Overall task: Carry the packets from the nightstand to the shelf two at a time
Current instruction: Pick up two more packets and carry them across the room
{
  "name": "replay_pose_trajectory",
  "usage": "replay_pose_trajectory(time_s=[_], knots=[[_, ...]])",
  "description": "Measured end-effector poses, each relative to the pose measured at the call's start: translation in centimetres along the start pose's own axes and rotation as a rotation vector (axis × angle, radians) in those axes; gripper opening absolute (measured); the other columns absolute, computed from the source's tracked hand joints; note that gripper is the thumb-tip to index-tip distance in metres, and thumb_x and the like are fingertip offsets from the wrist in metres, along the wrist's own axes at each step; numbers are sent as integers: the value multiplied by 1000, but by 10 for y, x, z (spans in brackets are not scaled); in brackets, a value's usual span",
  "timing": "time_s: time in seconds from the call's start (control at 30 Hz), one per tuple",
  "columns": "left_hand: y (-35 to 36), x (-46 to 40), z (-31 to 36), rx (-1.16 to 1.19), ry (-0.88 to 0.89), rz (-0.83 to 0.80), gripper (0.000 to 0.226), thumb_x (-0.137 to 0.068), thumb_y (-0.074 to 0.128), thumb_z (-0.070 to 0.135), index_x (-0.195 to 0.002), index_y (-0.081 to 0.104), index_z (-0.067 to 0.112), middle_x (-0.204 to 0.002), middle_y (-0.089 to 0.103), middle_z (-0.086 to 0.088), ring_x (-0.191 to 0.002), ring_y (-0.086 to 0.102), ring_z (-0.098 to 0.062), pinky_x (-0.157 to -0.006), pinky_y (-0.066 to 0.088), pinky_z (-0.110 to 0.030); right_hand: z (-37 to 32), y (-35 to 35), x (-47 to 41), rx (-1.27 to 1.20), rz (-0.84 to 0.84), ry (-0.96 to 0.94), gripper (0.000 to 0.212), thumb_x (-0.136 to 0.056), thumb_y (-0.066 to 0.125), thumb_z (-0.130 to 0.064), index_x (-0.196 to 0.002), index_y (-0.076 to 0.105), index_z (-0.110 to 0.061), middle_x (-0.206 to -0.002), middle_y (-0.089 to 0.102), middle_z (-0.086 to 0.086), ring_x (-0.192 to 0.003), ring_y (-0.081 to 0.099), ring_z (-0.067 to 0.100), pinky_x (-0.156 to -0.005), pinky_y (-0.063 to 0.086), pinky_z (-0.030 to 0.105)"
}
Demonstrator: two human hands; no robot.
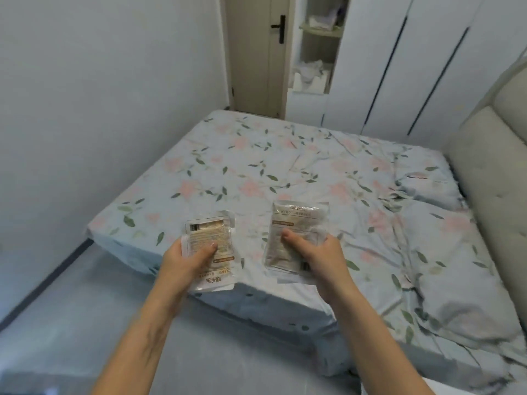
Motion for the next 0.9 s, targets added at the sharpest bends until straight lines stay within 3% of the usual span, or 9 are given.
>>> replay_pose_trajectory(time_s=[0.07, 0.17, 0.3, 0.63, 0.9], knots=[[-68, -3, 8, 38, 4, 102, 21, -84, 69, 12, -104, 67, 11, -99, 74, -10, -91, 71, -30, -82, 57, -45, 5, 68, -9, 27, -95, 9, 21, -80, 77, -12, -100, 72, -8, -92, 77, 7, -86, 75, 23, -72, 61, 34], [-162, -3, 14, 70, 14, 237, 19, -87, 66, 8, -106, 67, 9, -98, 74, -11, -85, 72, -26, -70, 60, -36, 17, 161, -17, 75, -202, 6, 20, -79, 77, -13, -99, 73, -9, -91, 77, 7, -85, 75, 22, -71, 60, 34], [-256, -3, 10, 104, 0, 369, 16, -86, 67, 8, -102, 68, 14, -101, 74, -12, -89, 71, -29, -78, 57, -41, 35, 255, -26, 119, -300, 17, 19, -79, 78, -13, -97, 73, -12, -90, 78, 6, -84, 75, 23, -73, 60, 36], [-377, -64, -4, 146, -20, 530, 20, -86, 67, 13, -105, 66, 20, -98, 73, -5, -93, 69, -25, -72, 55, -35, 61, 393, -101, 203, -370, 59, 18, -79, 77, -14, -96, 73, -10, -84, 78, 5, -77, 75, 22, -64, 61, 31], [-465, -233, 53, 82, 31, 549, 21, -86, 68, 12, -106, 66, 19, -96, 74, 0, -89, 71, -19, -70, 54, -32, 58, 533, -249, 190, -394, 48, 16, -79, 77, -15, -94, 73, -13, -84, 78, 4, -78, 75, 22, -66, 61, 33]])
Point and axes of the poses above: each hand's wrist, its own x-axis away from the middle knuckle, its own y-axis out of the palm, z = x × y, the point moved 3 cm from there along -x, towards the middle knuckle
